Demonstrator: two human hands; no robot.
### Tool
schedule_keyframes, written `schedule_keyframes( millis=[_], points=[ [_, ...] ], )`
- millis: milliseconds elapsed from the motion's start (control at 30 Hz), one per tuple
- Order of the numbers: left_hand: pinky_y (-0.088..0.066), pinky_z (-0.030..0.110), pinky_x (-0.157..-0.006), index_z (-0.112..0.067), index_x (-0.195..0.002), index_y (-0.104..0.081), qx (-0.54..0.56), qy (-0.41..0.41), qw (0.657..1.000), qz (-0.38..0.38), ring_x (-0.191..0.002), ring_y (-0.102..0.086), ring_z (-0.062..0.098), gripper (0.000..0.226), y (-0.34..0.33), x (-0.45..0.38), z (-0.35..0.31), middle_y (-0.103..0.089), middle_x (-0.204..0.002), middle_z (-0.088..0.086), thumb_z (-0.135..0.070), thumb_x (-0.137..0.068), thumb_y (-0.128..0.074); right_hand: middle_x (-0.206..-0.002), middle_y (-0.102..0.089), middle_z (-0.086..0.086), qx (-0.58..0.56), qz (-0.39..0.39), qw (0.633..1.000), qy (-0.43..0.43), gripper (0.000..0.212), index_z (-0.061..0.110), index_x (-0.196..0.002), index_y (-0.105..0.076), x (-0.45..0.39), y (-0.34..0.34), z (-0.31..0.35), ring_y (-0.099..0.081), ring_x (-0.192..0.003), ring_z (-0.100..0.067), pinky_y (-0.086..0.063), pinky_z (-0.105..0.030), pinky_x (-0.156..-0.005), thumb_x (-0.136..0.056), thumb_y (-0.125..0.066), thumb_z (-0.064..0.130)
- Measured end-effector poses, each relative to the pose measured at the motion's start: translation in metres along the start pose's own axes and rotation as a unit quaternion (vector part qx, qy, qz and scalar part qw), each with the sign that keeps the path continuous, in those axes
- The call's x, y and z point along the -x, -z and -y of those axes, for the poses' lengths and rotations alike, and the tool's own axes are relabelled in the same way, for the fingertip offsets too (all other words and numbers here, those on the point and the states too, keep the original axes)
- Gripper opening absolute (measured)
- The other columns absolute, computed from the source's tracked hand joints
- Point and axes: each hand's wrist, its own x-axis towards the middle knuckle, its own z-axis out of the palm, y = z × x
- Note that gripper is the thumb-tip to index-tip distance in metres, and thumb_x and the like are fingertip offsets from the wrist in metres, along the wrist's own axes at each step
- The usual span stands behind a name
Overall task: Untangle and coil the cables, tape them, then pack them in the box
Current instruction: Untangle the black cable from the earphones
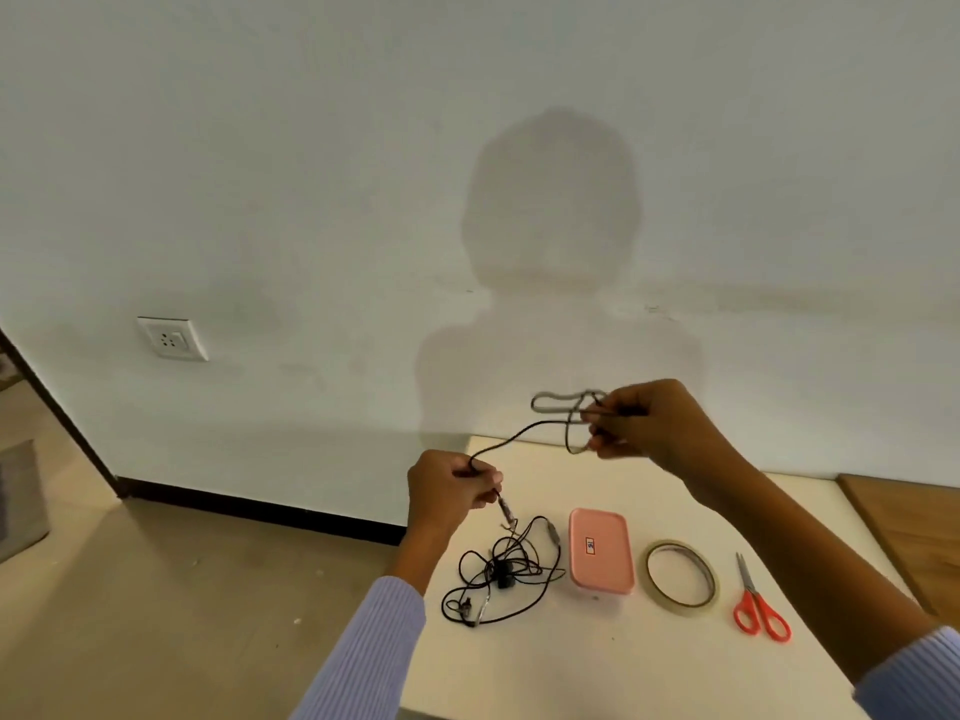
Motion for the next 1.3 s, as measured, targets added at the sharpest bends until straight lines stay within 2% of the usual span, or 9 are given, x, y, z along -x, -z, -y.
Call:
schedule_keyframes(
  millis=[233,400,567,700,767,900,1000,1133,1300],
  points=[
    [-0.056,0.021,-0.057,0.005,-0.089,-0.069,0.120,0.016,0.991,0.064,-0.066,-0.072,0.021,0.014,-0.003,0.009,-0.041,-0.073,-0.080,0.017,-0.003,-0.078,-0.072,-0.068,-0.067,-0.010,0.096,0.137,0.985,-0.050,0.040,0.001,-0.115,-0.060,0.010,-0.040,-0.036,-0.065,-0.056,-0.016,-0.056,-0.022,-0.056,-0.078,-0.073,0.003],
    [-0.057,0.022,-0.066,0.002,-0.095,-0.069,0.187,0.015,0.979,0.083,-0.077,-0.073,0.022,0.019,-0.002,0.010,-0.054,-0.073,-0.086,0.016,0.001,-0.076,-0.072,-0.065,-0.061,-0.005,0.020,0.116,0.992,-0.046,0.012,-0.002,-0.089,-0.067,0.004,-0.056,-0.036,-0.061,-0.058,-0.013,-0.058,-0.027,-0.061,-0.084,-0.068,0.009],
    [-0.054,0.018,-0.073,-0.007,-0.091,-0.069,0.133,-0.008,0.990,0.047,-0.084,-0.069,0.014,0.029,0.014,0.008,-0.040,-0.073,-0.089,0.007,0.009,-0.067,-0.075,-0.059,-0.065,0.006,-0.073,0.080,0.993,-0.049,0.024,-0.016,-0.100,-0.062,-0.003,-0.043,-0.024,-0.060,-0.054,-0.008,-0.055,-0.021,-0.056,-0.088,-0.062,0.005],
    [-0.053,0.022,-0.080,-0.014,-0.108,-0.064,0.080,-0.006,0.989,0.128,-0.097,-0.066,0.014,0.052,0.005,0.012,-0.028,-0.071,-0.102,0.003,0.002,-0.062,-0.082,-0.070,-0.064,-0.005,-0.121,0.081,0.989,-0.025,0.018,-0.007,-0.098,-0.067,-0.003,-0.036,-0.009,-0.062,-0.057,-0.008,-0.054,-0.019,-0.059,-0.090,-0.060,0.008],
    [-0.053,0.023,-0.083,-0.015,-0.108,-0.066,0.053,-0.031,0.988,0.142,-0.094,-0.068,0.014,0.046,-0.006,0.013,-0.023,-0.073,-0.098,0.003,-0.004,-0.066,-0.082,-0.071,-0.063,-0.006,-0.133,0.078,0.988,-0.007,0.016,-0.003,-0.096,-0.068,-0.003,-0.034,-0.005,-0.063,-0.058,-0.008,-0.053,-0.018,-0.060,-0.091,-0.059,0.009],
    [-0.051,0.019,-0.077,-0.014,-0.085,-0.075,0.010,-0.068,0.992,0.107,-0.079,-0.070,0.013,0.014,-0.016,0.014,-0.012,-0.075,-0.081,0.003,-0.005,-0.074,-0.076,-0.074,-0.062,-0.007,-0.146,0.056,0.988,0.017,0.016,-0.003,-0.096,-0.067,-0.002,-0.024,0.001,-0.061,-0.061,-0.010,-0.056,-0.021,-0.063,-0.091,-0.057,0.009],
    [-0.050,0.014,-0.067,-0.009,-0.084,-0.076,0.003,-0.054,0.994,0.093,-0.075,-0.071,0.014,0.012,-0.008,0.013,0.001,-0.075,-0.078,0.006,-0.005,-0.073,-0.077,-0.075,-0.061,-0.008,-0.138,0.029,0.990,0.024,0.015,-0.003,-0.095,-0.067,-0.001,-0.009,-0.002,-0.061,-0.060,-0.009,-0.056,-0.021,-0.061,-0.091,-0.057,0.007],
    [-0.048,0.008,-0.061,-0.007,-0.085,-0.076,-0.048,-0.048,0.996,0.055,-0.069,-0.069,0.003,0.015,0.003,0.010,0.017,-0.075,-0.078,0.004,-0.004,-0.071,-0.079,-0.075,-0.062,-0.009,-0.126,-0.007,0.992,0.018,0.014,-0.001,-0.093,-0.067,0.000,0.008,-0.012,-0.061,-0.060,-0.009,-0.057,-0.020,-0.061,-0.091,-0.057,0.007],
    [-0.055,0.022,-0.060,-0.010,-0.081,-0.075,-0.053,-0.031,0.998,0.018,-0.063,-0.070,0.008,0.011,0.007,0.001,0.016,-0.074,-0.075,0.004,-0.004,-0.072,-0.078,-0.073,-0.064,-0.012,-0.055,-0.037,0.998,0.006,0.008,0.000,-0.083,-0.068,-0.002,0.012,-0.031,-0.062,-0.058,-0.015,-0.059,-0.027,-0.061,-0.086,-0.064,0.006]
  ],
)
